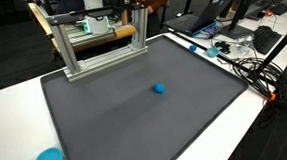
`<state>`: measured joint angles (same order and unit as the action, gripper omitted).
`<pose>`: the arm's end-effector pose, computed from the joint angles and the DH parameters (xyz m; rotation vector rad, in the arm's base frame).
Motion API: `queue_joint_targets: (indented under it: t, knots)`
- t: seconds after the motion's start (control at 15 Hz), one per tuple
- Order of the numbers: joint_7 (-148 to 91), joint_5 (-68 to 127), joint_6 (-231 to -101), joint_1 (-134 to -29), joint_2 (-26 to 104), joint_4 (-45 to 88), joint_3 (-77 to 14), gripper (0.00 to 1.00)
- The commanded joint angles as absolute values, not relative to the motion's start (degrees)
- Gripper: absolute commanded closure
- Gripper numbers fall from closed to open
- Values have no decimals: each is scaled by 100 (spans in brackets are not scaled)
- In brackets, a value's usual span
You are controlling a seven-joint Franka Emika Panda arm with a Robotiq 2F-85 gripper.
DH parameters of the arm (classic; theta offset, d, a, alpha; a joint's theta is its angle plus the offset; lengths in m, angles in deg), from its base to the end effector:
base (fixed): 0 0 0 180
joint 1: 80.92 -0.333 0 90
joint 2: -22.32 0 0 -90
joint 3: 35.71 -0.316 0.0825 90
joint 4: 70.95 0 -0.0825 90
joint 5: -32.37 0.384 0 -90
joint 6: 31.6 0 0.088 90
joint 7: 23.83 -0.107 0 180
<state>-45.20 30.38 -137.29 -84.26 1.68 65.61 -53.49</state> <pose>0.3884 0.1507 0.4364 2.9352 -0.0308 -0.1959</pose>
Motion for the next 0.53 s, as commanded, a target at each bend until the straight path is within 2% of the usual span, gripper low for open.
queue_joint_targets:
  t: [0.0,0.47]
  knots:
    - [-4568,2987,-13718,-8588,189,6553,-5202,0]
    - [-3935,3195,-13993,-8743,-775,6498,-4751,0]
